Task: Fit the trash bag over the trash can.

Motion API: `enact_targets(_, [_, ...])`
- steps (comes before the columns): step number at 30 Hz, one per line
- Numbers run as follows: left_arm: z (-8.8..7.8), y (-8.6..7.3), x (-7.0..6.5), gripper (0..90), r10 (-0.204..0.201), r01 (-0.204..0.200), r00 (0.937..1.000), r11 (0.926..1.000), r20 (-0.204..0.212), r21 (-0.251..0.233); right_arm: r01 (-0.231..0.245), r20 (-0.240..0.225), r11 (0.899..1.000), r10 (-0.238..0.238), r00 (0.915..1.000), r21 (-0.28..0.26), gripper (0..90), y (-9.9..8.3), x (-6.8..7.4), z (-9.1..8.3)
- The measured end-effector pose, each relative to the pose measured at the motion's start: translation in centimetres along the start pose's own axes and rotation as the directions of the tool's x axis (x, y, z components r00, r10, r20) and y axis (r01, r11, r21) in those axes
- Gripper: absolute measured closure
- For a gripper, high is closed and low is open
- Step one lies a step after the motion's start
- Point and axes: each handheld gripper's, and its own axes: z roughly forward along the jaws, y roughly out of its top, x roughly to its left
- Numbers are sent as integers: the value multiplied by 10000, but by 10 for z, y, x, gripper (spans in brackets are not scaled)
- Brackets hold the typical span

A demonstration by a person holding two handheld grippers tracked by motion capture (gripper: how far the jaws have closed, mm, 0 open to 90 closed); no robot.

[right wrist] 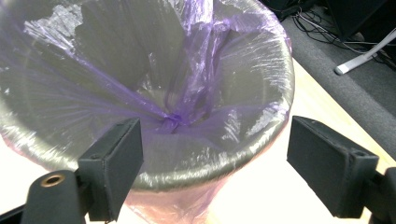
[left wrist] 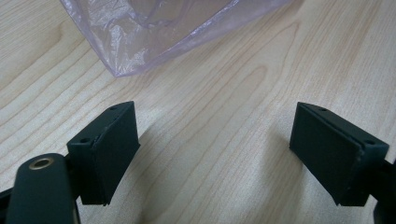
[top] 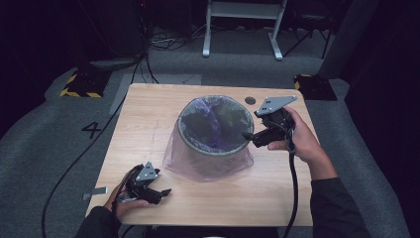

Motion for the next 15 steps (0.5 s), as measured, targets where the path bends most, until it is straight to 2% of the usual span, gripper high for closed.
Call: enact_targets(15, [0, 0, 0, 151, -3, 3, 10000, 10000, -2, -1, 194, 286, 9998, -194, 9994, 10, 187, -12, 5, -10])
